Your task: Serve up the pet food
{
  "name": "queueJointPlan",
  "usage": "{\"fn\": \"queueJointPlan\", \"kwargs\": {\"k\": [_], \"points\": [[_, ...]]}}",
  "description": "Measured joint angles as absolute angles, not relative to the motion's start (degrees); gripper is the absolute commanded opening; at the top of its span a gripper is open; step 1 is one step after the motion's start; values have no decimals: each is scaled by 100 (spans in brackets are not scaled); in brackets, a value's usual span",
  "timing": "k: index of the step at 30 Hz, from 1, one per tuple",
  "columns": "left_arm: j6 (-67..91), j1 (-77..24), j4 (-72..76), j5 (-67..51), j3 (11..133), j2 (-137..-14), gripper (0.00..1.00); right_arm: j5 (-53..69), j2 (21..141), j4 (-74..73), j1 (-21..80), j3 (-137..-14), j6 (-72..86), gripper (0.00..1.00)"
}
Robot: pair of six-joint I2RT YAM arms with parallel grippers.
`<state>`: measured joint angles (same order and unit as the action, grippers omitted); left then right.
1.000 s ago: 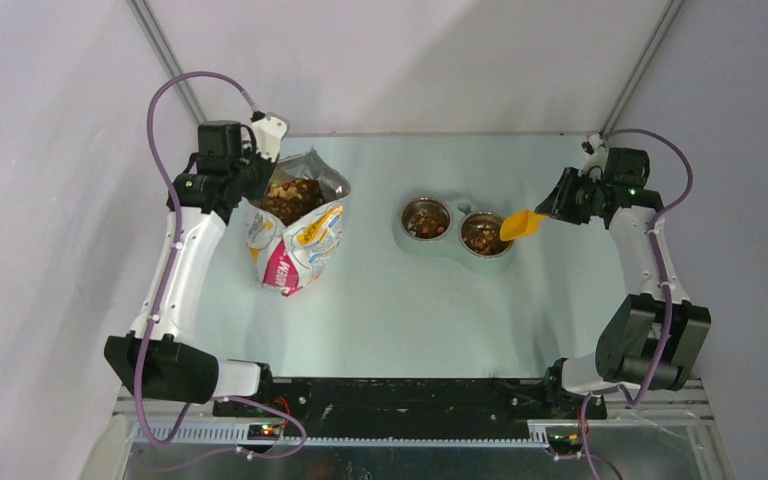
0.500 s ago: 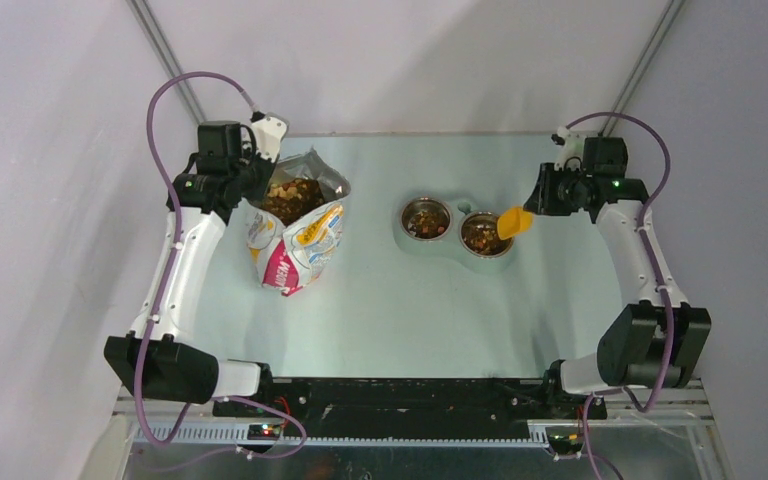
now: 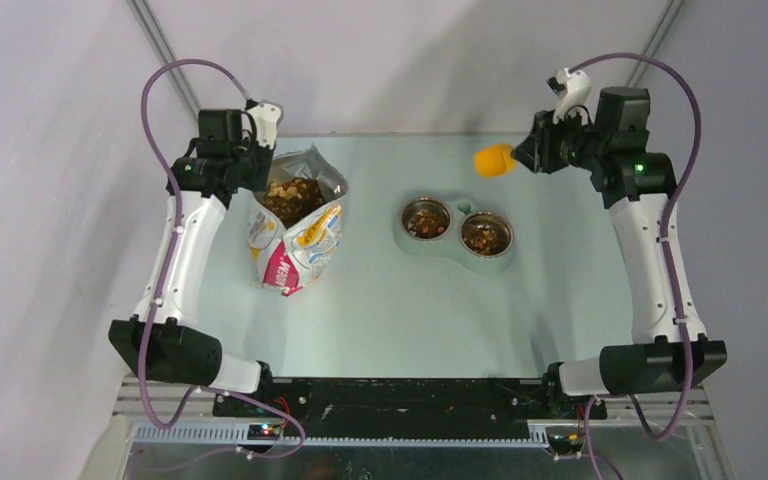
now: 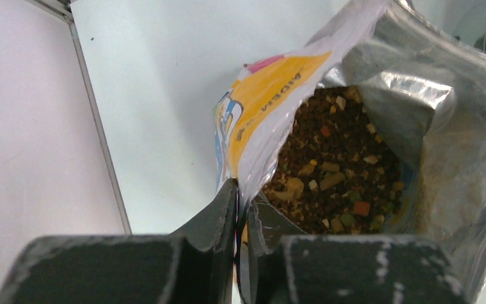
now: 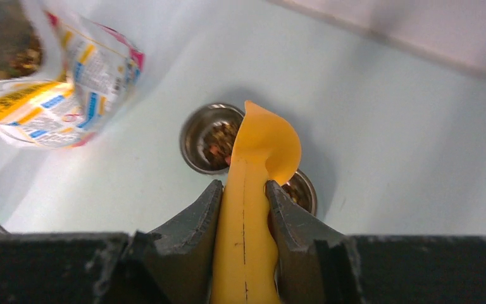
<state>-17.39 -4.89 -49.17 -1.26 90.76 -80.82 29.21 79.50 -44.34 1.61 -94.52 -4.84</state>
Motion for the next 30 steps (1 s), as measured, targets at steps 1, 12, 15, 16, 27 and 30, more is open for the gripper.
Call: {"fn": "queueJointPlan", "kwargs": {"k": [1, 12, 15, 16, 27, 30], "points": [[-1653, -489, -4908, -126, 9124, -8119, 13, 2954, 7966, -4414, 279, -9601, -454, 0], [-1046, -480, -4840, -252, 9207, -8250, 0, 3028, 9225, -3898, 2471, -11489, 69, 0], [-996, -473, -4775, -349, 9124, -8200, 0, 2939, 9730, -3693, 2856, -12053, 386, 0], [-989, -473, -4744, -375, 9074, -8162, 0, 2906, 9924, -3612, 2974, -12252, 493, 0], [-856, -467, -4486, -565, 8770, -7935, 0, 2161, 11574, -3336, 4412, -13200, 1098, 0], [-819, -467, -4464, -567, 8770, -7935, 0, 1708, 11799, -3457, 4735, -13200, 1109, 0]]}}
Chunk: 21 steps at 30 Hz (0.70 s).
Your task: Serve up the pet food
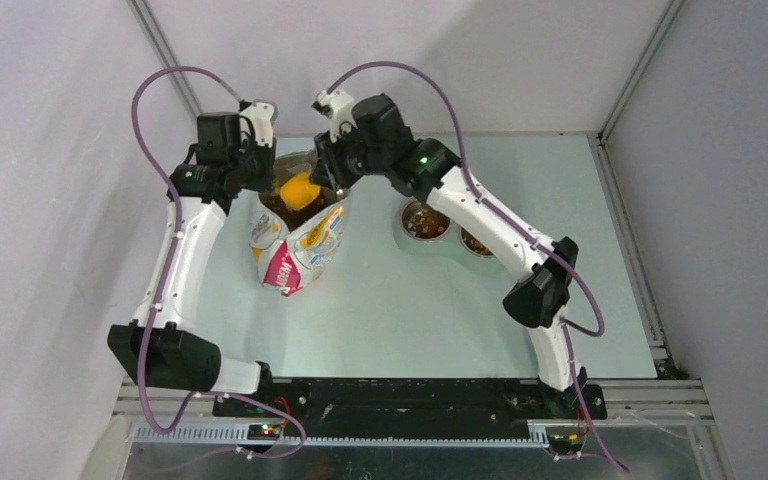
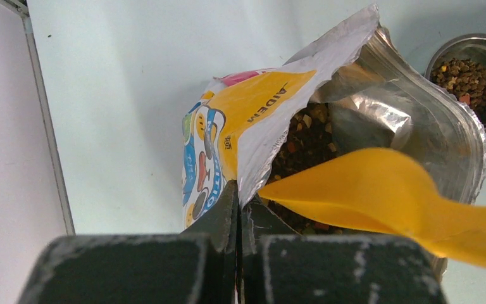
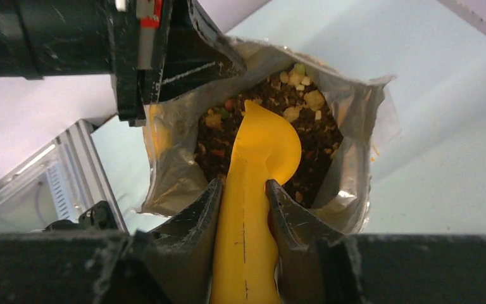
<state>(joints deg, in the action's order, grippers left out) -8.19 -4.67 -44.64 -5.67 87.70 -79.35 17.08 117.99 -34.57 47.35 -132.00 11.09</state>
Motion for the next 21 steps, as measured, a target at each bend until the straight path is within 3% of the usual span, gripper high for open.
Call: {"fn": "queueJointPlan", "kwargs": {"k": [11, 21], "points": [[-642, -458, -4375, -620, 8689, -7874, 0, -148, 12005, -3896, 5015, -13360, 1623, 0], [-600, -458, -4091, -637, 8250, -7542, 0, -412, 12910, -3868, 5286, -13664, 1468, 0]]}}
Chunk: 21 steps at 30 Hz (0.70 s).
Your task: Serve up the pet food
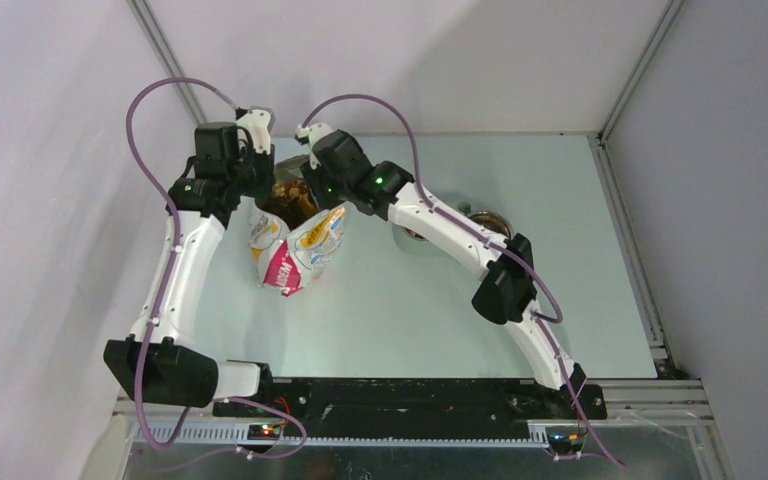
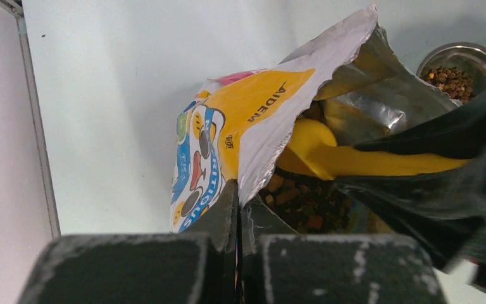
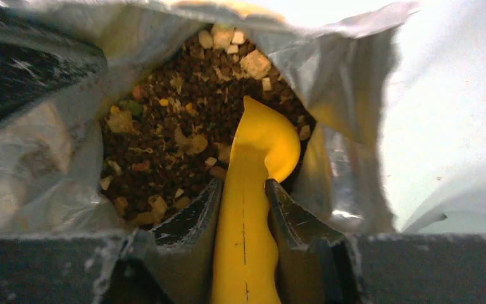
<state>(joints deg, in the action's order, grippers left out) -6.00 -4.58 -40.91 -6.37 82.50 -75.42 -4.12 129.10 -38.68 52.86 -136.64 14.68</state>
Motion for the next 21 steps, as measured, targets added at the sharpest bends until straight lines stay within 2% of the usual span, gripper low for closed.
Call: {"fn": "queueJointPlan", "kwargs": {"k": [7, 21], "points": [[-600, -458, -3983, -676, 8143, -7498, 0, -165, 13041, -3754, 5481, -13426, 1227, 0], [-607, -458, -3951, -685, 8143, -7507, 0, 2541, 13141, -3787, 4849, -13465, 1734, 0]]}}
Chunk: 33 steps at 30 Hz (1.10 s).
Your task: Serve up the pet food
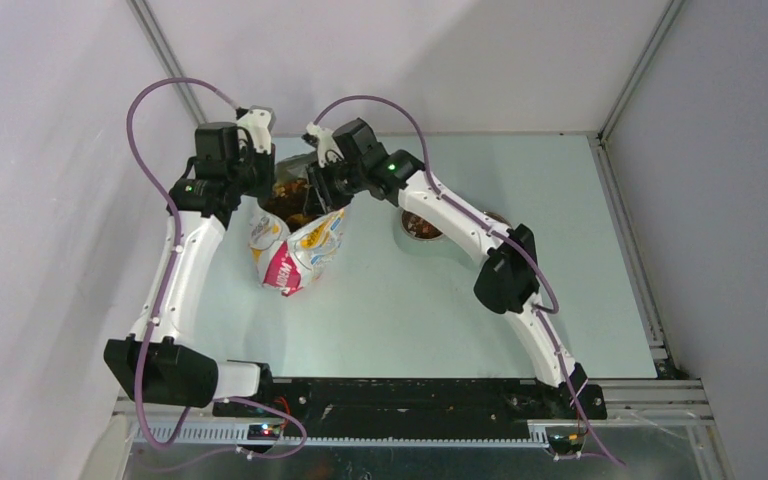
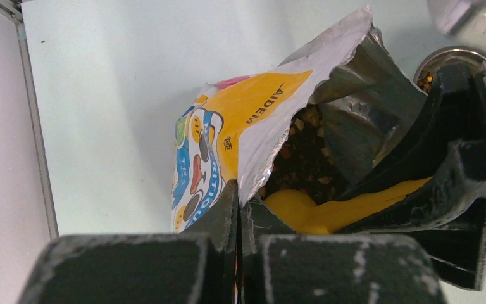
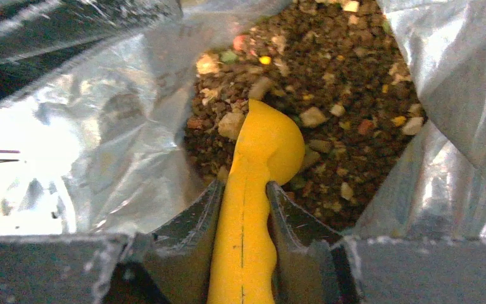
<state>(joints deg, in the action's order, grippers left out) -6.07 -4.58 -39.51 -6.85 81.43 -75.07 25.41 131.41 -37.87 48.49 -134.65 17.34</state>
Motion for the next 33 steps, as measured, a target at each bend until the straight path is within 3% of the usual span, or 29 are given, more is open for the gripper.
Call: {"fn": "queueJointPlan", "kwargs": {"k": [12, 22, 28, 33], "points": [[-856, -458, -3872, -663, 8311, -7819, 0, 4093, 13266, -2637, 4355, -13559, 3785, 0], [-1168, -458, -3909, -425, 8436, -7933, 0, 5129, 13273, -965, 3809, -12720, 5671, 0], [-1433, -456, -3962, -270, 8458, -7915, 0, 5203, 13277, -808, 3671, -12637, 5929, 0], [-1549, -447, -3981, -246, 8466, -7911, 0, 4759, 13299, -1516, 3645, -13010, 5345, 0]]}}
